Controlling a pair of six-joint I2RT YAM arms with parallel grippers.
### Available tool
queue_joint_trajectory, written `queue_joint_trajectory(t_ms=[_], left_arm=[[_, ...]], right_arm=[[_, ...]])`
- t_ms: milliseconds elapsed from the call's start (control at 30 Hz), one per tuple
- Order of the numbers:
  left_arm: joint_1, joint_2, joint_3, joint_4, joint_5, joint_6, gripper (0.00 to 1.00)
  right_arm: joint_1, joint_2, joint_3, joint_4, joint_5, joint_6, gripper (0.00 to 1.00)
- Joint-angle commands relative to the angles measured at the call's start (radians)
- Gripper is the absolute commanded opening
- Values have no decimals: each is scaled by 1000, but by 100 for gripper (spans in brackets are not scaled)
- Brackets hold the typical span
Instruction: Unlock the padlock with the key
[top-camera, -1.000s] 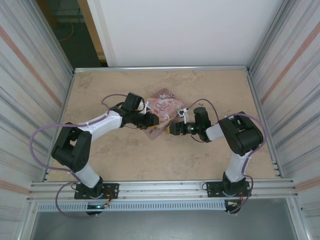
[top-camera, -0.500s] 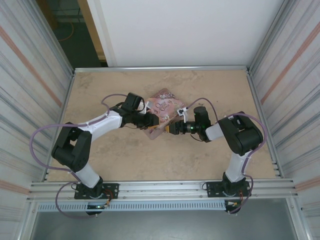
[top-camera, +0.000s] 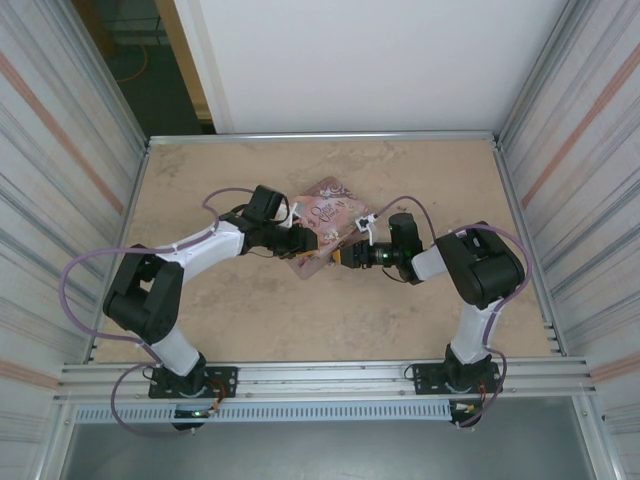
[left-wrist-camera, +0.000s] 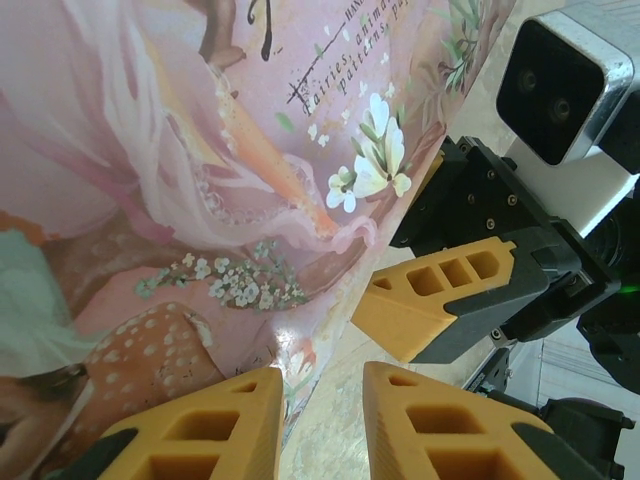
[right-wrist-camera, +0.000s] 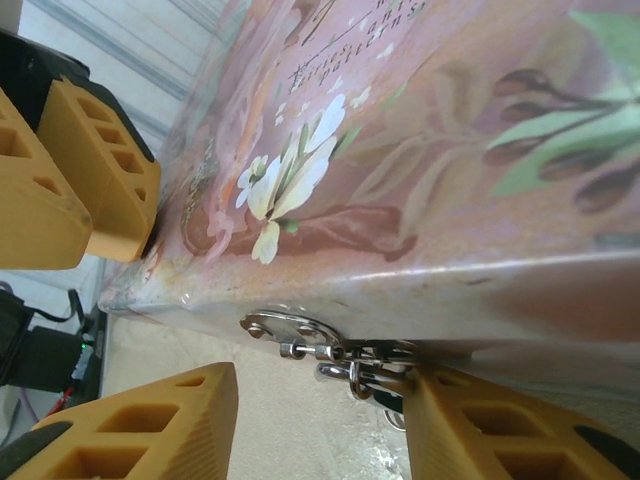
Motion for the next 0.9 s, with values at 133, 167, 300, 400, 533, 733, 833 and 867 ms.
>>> queue_joint_trajectory(t_ms=[133,167,300,400,533,733,833,867], left_arm=[[7,27,-5,-66,-49,29,27],[7,27,-5,-67,-48,29,27],[7,23,-4,-70,-50,27,27],[7,20,-4,-75,-53,32,27],[7,15,-5,-78,-56,32,27],[7,10,-7,-80,-59,32,27],[8,5,-8,-81,-61,34,27],[8,4,-10,-81,-62,34,27]], right_arm=[[6,-4,6,26,-77,-45,35],[6,-5,7,17,-73,-47,34],[6,-11,5,-4,-60,-55,26],[6,-16,3,-14,-52,-58,22],[6,-22,0,-25,-41,-58,15],[3,-41,-15,-37,-24,-54,6],[0,-53,-21,-37,-15,-45,2],[-1,-57,-22,-36,-16,-40,1]])
